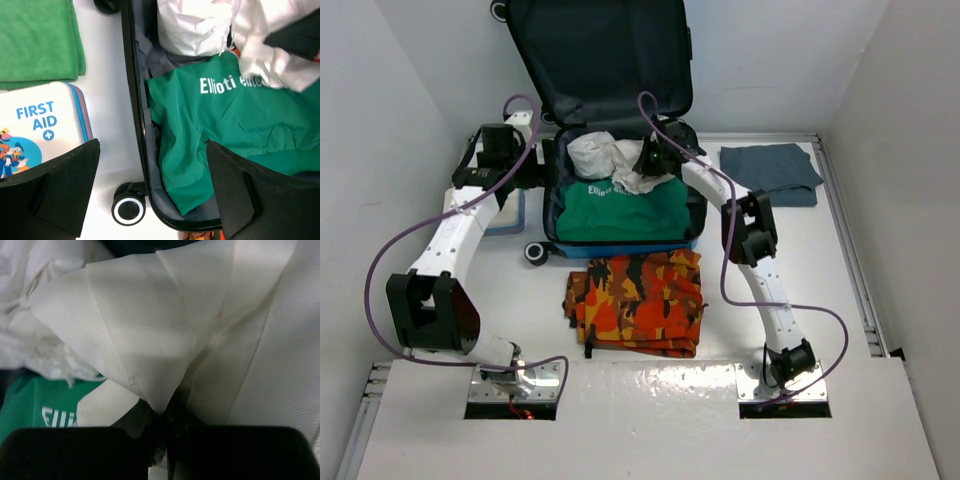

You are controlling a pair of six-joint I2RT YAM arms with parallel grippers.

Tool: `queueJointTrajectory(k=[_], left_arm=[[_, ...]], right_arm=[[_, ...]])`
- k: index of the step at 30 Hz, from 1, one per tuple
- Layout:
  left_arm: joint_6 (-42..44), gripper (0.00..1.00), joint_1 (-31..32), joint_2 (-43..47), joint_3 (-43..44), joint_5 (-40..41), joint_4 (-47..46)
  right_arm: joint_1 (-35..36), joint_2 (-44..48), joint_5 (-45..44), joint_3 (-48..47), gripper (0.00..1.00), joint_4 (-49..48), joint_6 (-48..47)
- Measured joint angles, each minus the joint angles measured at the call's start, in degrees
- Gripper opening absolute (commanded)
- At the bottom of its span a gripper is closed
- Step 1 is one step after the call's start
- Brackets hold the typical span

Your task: Pack the luggage

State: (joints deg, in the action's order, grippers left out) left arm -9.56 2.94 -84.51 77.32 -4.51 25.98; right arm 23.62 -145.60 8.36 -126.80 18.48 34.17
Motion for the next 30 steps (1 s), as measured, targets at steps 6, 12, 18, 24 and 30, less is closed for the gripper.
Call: queueJointTrajectory(k=[6,12,18,24,30], left_arm=[[-0.2,0.9,-0.1,0.0,-0.9,-0.4,0.0],[-0.6,0.9,-0.1,0.2,-1.5,-2.1,-0.8],[-0.9,0.9,-0.2,3.7,-3.2,-6.2,-2.1],[-3.8,0.87,-2.3,15.6,-10.5,-14.2,-1.7],[-6.7,0.86,-3.4,27.7,-26.7,-24.5,1.4]], right_arm=[[0.2,-2.6,-3.9,-0.8,0.58,-7.4,5.4],[0.5,0.6,-3.0,5.6,0.66,-13.1,3.0],[0.5,14.7,2.3,16.4,0.73,-11.2,-2.7],[-1.4,44.0,6.6,33.3,0.76,-9.0,-6.4],[-7.1,68.5,8.4,57.3,0.86,-4.9,-7.0]])
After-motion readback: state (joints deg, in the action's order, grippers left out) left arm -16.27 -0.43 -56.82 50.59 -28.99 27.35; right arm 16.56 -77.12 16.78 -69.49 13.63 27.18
